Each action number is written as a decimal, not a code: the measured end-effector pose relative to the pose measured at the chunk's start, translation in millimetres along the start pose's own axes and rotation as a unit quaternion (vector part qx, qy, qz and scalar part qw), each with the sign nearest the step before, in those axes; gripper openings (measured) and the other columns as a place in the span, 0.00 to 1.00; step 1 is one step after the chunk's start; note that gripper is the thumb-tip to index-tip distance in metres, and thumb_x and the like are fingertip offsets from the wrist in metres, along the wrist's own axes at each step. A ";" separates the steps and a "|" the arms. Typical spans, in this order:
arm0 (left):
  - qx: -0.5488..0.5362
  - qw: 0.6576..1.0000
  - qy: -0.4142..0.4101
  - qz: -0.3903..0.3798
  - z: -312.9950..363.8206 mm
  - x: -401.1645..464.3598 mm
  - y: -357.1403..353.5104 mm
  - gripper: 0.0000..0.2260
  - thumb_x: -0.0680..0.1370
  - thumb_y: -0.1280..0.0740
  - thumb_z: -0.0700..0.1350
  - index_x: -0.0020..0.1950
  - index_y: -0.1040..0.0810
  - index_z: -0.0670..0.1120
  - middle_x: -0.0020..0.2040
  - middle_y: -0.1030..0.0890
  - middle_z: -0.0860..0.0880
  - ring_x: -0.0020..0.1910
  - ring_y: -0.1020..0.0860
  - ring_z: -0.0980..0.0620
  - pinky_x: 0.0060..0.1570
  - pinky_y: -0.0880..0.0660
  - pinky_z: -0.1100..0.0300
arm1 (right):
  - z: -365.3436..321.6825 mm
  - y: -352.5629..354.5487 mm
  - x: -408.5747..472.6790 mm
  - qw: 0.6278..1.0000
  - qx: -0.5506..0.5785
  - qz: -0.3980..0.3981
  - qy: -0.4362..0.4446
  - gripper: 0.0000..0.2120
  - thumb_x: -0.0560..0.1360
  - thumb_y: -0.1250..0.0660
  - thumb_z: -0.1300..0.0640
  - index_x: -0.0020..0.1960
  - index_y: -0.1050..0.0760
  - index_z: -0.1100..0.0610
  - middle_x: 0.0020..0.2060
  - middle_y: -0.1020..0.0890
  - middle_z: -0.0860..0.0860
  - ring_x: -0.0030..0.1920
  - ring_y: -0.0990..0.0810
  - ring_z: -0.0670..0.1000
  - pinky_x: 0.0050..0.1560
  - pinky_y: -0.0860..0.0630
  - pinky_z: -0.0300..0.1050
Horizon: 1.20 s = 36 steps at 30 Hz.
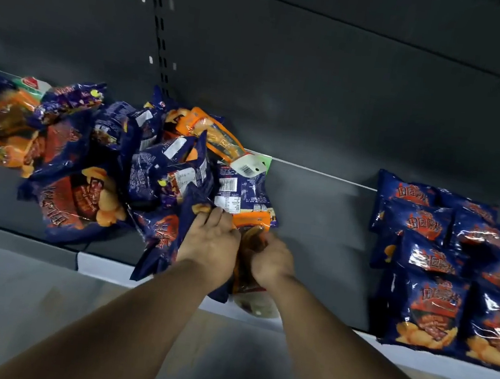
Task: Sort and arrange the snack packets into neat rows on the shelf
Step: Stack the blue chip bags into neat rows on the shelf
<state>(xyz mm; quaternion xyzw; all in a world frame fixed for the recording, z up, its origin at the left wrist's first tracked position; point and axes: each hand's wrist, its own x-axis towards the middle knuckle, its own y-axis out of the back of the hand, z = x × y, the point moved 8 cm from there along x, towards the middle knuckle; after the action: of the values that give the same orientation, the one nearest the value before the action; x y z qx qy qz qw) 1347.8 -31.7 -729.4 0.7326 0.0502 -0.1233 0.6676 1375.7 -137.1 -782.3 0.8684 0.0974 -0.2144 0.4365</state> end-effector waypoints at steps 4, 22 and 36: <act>-0.023 0.998 -0.012 -0.061 -3.6 5.2 -2.0 0.29 0.75 0.37 0.60 0.71 0.35 0.46 0.75 0.46 0.40 0.76 0.54 0.38 0.74 0.54 0.45 | 1.4 0.2 -0.2 0.998 -0.044 0.020 -0.033 0.21 0.76 0.34 0.53 0.65 0.34 0.58 0.61 0.23 0.58 0.62 0.25 0.59 0.56 0.28 0.45; -0.006 0.991 0.016 -0.130 -4.6 23.4 14.2 0.15 0.78 0.39 0.40 0.64 0.27 0.44 0.65 0.25 0.46 0.66 0.30 0.46 0.70 0.45 0.46 | -17.4 57.4 4.3 0.997 -0.053 0.046 -0.008 0.27 0.75 0.32 0.51 0.67 0.38 0.60 0.67 0.32 0.60 0.67 0.31 0.60 0.61 0.32 0.45; 0.115 0.970 0.041 -0.210 -4.3 17.4 6.8 0.25 0.78 0.39 0.38 0.75 0.39 0.44 0.76 0.42 0.42 0.77 0.52 0.39 0.73 0.52 0.42 | -16.5 42.4 3.3 0.995 0.006 -0.030 0.092 0.22 0.74 0.33 0.50 0.66 0.31 0.54 0.62 0.26 0.55 0.62 0.26 0.58 0.60 0.29 0.46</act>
<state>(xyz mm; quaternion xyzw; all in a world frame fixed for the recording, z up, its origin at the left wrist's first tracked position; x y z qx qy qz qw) 1366.7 -29.7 -726.8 0.7818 0.2156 -0.2350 0.5358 1398.5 -149.4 -744.8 0.8836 0.1621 -0.1475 0.4138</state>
